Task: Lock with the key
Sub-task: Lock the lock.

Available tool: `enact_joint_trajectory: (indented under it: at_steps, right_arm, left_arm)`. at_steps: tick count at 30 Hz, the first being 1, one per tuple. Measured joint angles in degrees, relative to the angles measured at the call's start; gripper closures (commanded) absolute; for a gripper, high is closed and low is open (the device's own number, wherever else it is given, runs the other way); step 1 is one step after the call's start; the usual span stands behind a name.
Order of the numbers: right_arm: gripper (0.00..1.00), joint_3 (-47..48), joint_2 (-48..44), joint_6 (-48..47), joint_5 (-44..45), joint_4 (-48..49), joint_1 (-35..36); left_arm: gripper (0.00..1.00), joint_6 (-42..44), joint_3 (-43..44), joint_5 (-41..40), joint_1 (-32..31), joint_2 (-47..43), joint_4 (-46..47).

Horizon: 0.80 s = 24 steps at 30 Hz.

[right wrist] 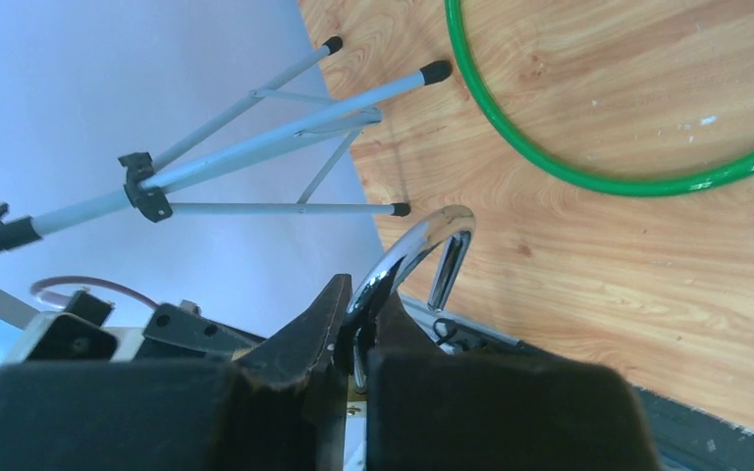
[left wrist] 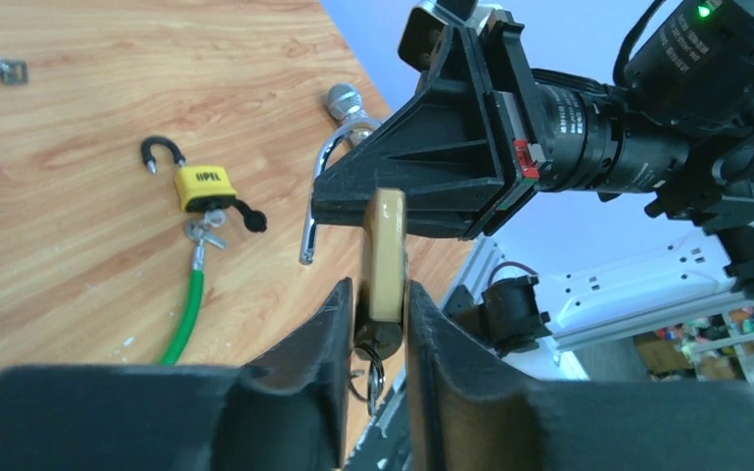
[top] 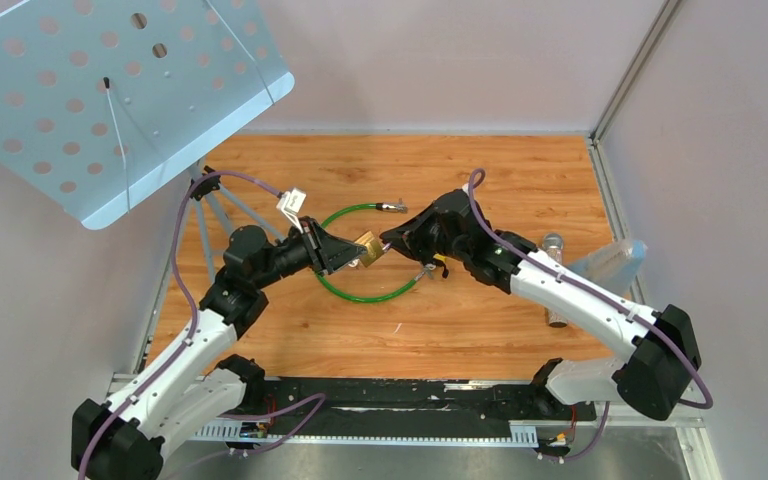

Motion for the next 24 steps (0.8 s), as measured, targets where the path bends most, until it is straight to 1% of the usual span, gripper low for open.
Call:
enact_joint_trajectory:
  at_steps: [1,2,4,8,14,17,21,24]
  right_arm:
    - [1.0,0.0,0.0,-0.3,0.0,0.4,0.0]
    - [1.0,-0.1,-0.1,-1.5,0.0,0.9,0.0]
    - [1.0,-0.7,-0.2,-3.1,0.0,1.4,0.0]
    - [1.0,-2.4,-1.5,-5.6,0.2,2.5,0.0]
    - [1.0,-3.4,-3.7,-5.6,0.3,3.8,0.0]
    - [1.0,-4.1,-3.9,-4.9,-0.1,4.8,0.0]
    - [1.0,-5.0,-3.9,-3.9,-0.3,6.1,0.0]
    - [1.0,-6.0,-3.9,-2.9,-0.7,9.3,-0.1]
  left_arm:
    - [0.49,0.6,0.0,0.1,0.0,-0.1,-0.1]
    - [0.4,0.7,0.0,0.4,0.0,-0.2,0.2]
    - [0.33,1.1,0.0,1.2,0.0,-0.7,1.3]
    - [0.27,1.3,-0.2,2.4,0.0,-1.8,3.4]
    - [0.24,1.0,-1.8,3.0,0.1,-1.6,9.0]
    - [0.23,0.4,-3.1,2.8,0.1,-0.3,11.5]
    - [0.25,-1.4,-4.7,2.3,0.2,1.9,13.7]
    - [0.28,-3.3,-5.8,1.7,0.3,3.4,15.0]
